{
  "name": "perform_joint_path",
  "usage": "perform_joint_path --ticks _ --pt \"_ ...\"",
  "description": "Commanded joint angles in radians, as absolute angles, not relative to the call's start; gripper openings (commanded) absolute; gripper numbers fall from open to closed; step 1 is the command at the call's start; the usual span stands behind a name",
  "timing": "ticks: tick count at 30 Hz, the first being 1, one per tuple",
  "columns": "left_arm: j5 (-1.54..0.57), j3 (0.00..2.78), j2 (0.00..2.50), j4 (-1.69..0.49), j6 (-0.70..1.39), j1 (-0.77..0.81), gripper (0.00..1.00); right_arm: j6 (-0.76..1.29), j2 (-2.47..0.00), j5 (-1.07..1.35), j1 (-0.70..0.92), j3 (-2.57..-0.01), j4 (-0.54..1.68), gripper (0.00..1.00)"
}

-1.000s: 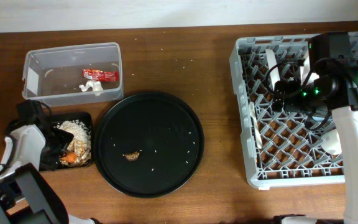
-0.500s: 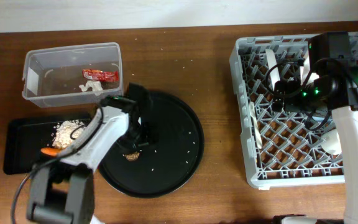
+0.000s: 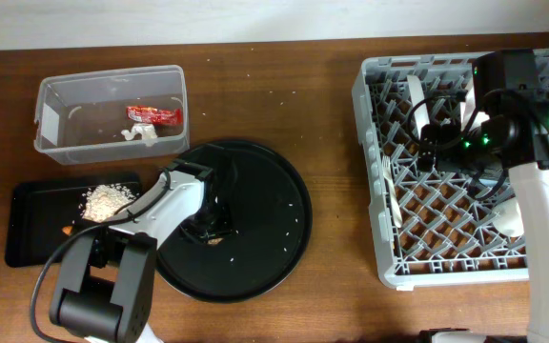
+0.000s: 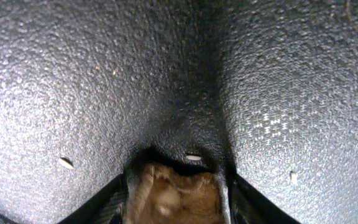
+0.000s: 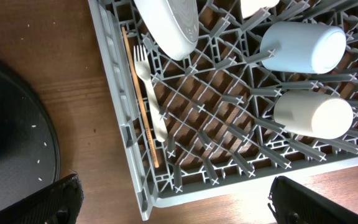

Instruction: Sort waste into correct bins and load items into the dishwasher rack

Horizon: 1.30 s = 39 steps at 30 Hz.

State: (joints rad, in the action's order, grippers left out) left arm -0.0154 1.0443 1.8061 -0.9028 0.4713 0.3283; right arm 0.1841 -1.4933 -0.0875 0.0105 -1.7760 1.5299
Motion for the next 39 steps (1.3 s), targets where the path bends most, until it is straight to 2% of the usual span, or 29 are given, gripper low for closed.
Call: perform_joint_path --ticks 1,6,10,14,17,19,22,25,27,29,30,32,33,34,35,37,39 --pt "0.049 1.015 1.825 -0.902 0.477 0.322 0.34 0.187 -1.495 -0.090 0.005 -1.772 1.530 0.99" --pt "0.049 1.035 1.824 -0.927 0.476 0.302 0.02 0.187 -1.495 -0.090 0.005 -1.772 1.530 0.99" --pt "0.049 1.166 1.773 -1.020 0.427 0.148 0.00 0.187 -1.495 -0.090 0.005 -1.772 1.531 0.99" --pt "0.050 1.257 1.674 -1.023 0.402 -0.126 0.01 0.187 -1.495 -0.090 0.005 -1.772 1.530 0.99" --pt "0.050 1.256 1.674 -0.950 0.403 -0.396 0.02 0.187 -1.495 -0.090 0.005 -1.772 1.530 0.99" --pt "0.049 1.248 1.691 -0.943 0.406 -0.489 0.05 0.187 -1.495 -0.090 0.005 -1.772 1.530 0.99" --pt "0.017 1.243 1.700 -0.947 0.414 -0.507 0.05 0.187 -1.495 -0.090 0.005 -1.772 1.530 0.99" --pt "-0.144 1.249 1.699 -0.960 0.384 -0.501 0.21 0.187 -1.495 -0.090 0.005 -1.772 1.530 0.99" --pt "-0.169 1.254 1.681 -0.979 0.365 -0.456 0.34 0.187 -1.495 -0.080 0.005 -1.772 1.530 0.99" --pt "-0.169 1.264 1.641 -0.982 0.316 -0.318 0.41 0.169 -1.495 -0.022 0.006 -1.772 1.529 0.99" --pt "-0.169 1.268 1.623 -0.982 0.281 -0.243 0.47 0.144 -1.496 0.011 0.006 -1.772 1.522 0.99" --pt "-0.168 1.285 1.605 -0.987 0.188 -0.080 0.68 0.099 -1.513 0.121 0.006 -1.772 1.468 0.99" --pt "-0.120 1.327 1.606 -1.044 0.161 0.022 0.78 0.073 -1.552 0.145 0.006 -1.772 1.440 0.99" --pt "-0.048 1.381 1.606 -1.125 0.161 0.064 0.81 0.048 -1.580 0.146 0.006 -1.772 1.454 0.99" --pt "-0.021 1.444 1.606 -1.244 0.128 0.079 0.93 0.033 -1.615 0.140 0.006 -1.772 1.496 0.99" --pt "-0.022 1.477 1.583 -1.383 0.095 0.059 0.93 0.038 -1.612 0.115 0.006 -1.771 1.528 0.99" --pt "-0.022 1.433 1.484 -1.363 0.096 0.049 0.93 0.046 -1.552 0.110 0.006 -1.769 1.510 0.99"
